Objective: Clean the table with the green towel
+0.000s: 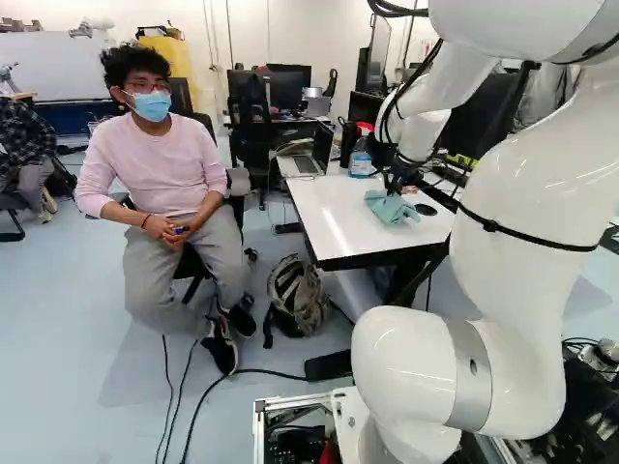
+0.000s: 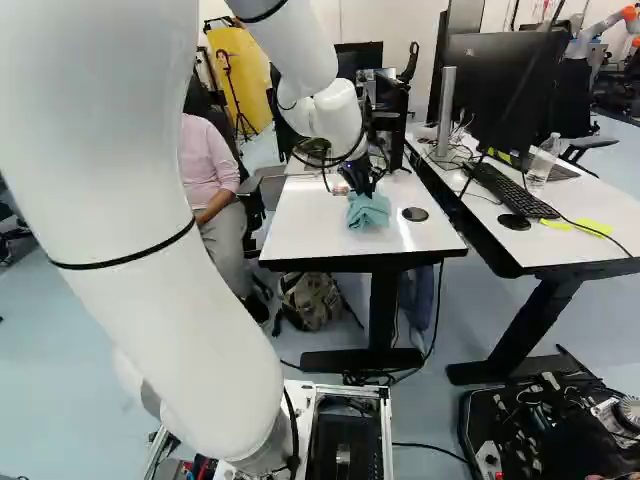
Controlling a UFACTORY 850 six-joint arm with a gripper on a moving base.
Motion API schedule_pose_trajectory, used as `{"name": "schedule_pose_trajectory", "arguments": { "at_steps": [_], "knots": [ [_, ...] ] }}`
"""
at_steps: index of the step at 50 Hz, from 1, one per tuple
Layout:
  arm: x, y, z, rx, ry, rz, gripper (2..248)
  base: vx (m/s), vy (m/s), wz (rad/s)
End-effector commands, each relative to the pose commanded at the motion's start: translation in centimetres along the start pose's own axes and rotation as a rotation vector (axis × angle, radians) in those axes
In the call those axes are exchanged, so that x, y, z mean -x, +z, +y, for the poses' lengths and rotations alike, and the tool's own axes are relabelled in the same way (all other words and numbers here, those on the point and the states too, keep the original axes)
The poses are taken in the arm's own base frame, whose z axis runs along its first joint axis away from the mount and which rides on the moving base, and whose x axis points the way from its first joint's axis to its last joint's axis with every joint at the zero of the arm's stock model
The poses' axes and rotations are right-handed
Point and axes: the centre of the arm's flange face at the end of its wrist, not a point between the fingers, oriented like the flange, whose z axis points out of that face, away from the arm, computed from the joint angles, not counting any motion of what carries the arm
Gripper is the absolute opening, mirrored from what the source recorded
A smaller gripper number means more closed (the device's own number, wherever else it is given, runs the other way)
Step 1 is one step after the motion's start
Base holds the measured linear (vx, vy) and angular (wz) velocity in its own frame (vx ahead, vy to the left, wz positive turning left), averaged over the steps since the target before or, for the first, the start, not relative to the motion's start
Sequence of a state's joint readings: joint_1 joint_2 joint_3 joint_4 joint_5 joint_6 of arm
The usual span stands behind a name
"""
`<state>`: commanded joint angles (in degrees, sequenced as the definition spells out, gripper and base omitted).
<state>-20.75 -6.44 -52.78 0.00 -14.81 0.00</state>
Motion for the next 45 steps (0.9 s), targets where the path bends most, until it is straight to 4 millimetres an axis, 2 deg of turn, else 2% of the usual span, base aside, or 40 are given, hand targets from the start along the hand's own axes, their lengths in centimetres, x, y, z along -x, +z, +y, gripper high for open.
{"name": "schedule_pose_trajectory", "arguments": {
  "at_steps": [31,45],
  "knots": [
    [-1.8,-3.4,-0.5,-0.005,-0.008,0.059,28,0.000,0.000,0.000],
    [-2.0,-5.0,-0.5,-0.006,-0.009,0.048,28,0.000,0.000,0.000]
  ]
}}
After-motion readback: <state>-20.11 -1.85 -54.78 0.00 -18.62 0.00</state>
